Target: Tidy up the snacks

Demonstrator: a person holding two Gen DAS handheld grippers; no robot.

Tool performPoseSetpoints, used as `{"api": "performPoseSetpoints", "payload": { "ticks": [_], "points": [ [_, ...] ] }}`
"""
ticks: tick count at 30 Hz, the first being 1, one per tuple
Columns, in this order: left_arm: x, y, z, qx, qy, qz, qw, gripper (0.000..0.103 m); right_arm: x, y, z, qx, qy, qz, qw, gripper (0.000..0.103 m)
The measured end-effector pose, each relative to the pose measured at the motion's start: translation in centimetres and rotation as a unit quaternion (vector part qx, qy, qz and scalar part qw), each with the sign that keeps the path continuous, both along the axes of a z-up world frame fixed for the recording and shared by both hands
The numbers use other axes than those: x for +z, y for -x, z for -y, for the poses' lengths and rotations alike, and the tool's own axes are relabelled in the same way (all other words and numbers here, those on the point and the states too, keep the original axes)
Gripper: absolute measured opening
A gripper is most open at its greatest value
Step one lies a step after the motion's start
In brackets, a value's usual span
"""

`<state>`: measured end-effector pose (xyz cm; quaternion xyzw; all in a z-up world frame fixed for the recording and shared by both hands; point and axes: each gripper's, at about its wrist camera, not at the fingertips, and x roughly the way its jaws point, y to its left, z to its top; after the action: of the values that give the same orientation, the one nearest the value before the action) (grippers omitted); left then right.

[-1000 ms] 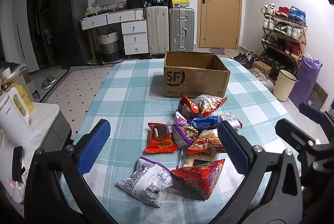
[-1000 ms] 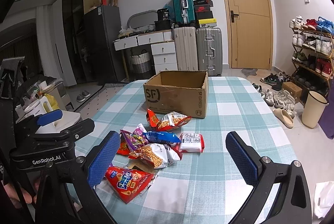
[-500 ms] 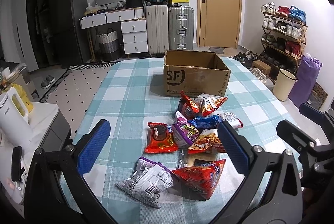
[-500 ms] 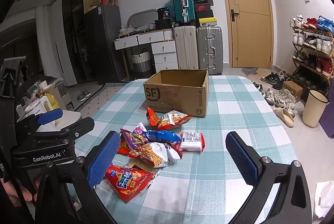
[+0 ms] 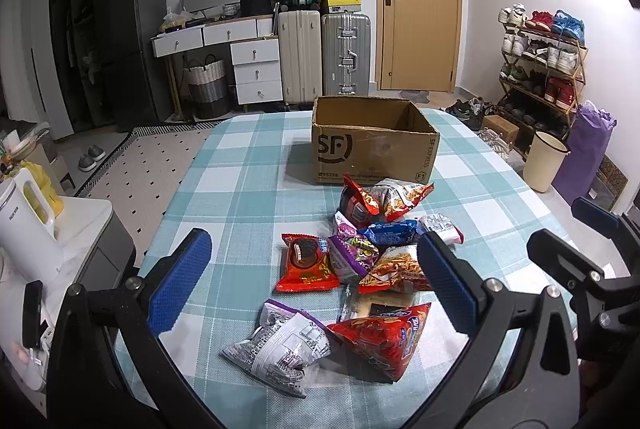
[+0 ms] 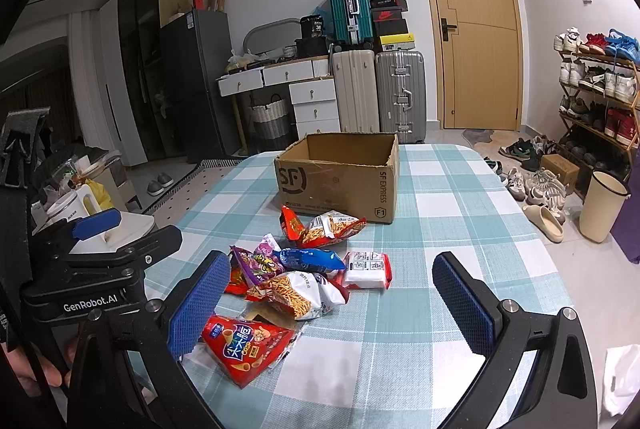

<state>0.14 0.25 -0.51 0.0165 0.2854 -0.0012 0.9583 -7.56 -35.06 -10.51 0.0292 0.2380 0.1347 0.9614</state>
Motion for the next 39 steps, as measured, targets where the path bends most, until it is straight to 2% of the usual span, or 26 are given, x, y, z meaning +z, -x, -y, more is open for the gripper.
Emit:
{"api": "performPoseSetpoints", "payload": {
  "ticks": [23, 39],
  "points": [
    [-1.0, -0.1, -1.0, -0.007, 0.006, -0.021, 0.9997, 0.102, -0.5, 0.0, -0.4, 0.004, -0.002, -0.006, 1.000, 0.103],
    [-5.6, 0.0, -4.2, -0.007, 0.015, -0.064, 0.9978, 0.102, -2.0, -0.4, -1.5, 0.022, -0.003, -0.017, 1.000, 0.103]
  ]
}}
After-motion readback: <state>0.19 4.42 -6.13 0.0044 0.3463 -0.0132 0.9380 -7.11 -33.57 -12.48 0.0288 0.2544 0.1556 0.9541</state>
